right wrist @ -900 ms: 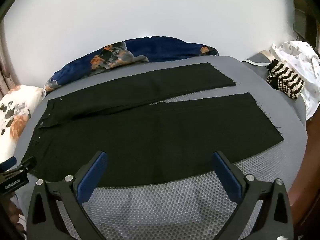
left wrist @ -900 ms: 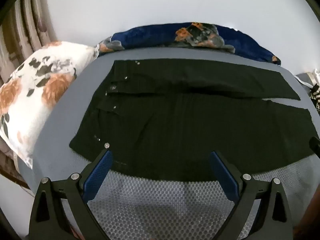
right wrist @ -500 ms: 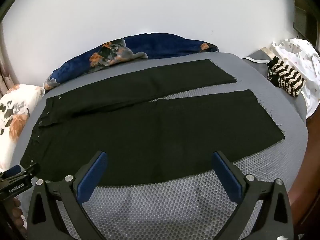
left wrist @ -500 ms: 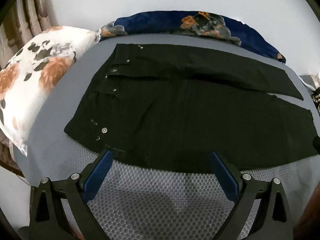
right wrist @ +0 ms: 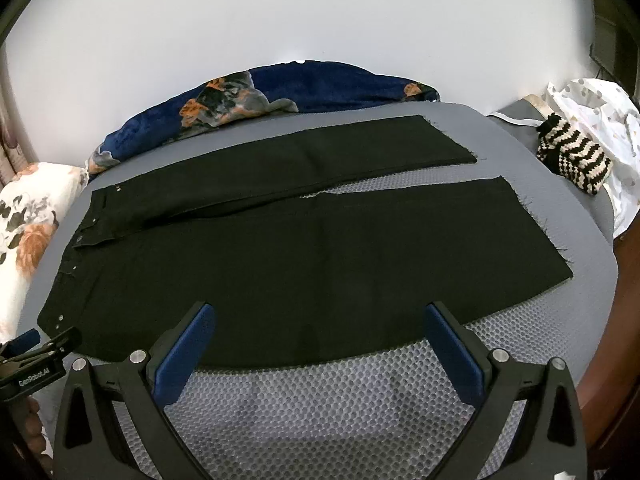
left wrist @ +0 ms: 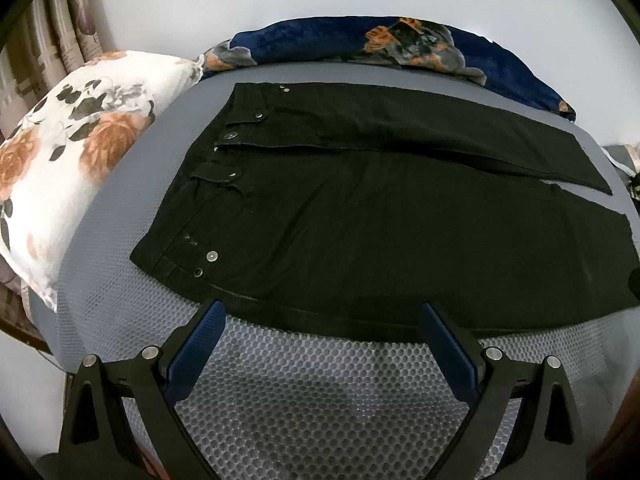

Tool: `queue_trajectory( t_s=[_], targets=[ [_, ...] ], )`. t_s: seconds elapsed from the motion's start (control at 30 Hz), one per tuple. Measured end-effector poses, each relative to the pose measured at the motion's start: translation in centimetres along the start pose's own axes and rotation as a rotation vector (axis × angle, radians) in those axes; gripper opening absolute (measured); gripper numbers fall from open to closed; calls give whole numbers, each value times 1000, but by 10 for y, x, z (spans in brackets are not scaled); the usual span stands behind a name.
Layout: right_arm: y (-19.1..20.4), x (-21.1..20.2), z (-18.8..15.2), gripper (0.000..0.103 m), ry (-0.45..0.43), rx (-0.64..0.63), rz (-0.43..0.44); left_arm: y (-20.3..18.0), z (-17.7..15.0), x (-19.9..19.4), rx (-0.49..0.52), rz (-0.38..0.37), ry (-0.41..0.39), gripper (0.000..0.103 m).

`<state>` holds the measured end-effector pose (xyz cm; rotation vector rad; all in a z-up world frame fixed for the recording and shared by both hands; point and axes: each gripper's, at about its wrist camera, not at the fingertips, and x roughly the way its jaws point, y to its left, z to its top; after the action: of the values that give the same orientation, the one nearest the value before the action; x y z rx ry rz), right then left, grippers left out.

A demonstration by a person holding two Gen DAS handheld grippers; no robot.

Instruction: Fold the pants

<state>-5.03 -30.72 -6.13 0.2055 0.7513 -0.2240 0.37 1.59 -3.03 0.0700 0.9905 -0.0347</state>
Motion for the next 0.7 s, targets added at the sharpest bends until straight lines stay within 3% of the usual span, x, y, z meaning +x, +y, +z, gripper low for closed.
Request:
queue_trajectory(
  t_s=[0.7],
  targets=[
    [8, 4, 2, 103, 17, -38, -34, -6, 1, -6, 10, 26, -19, 97]
  ],
)
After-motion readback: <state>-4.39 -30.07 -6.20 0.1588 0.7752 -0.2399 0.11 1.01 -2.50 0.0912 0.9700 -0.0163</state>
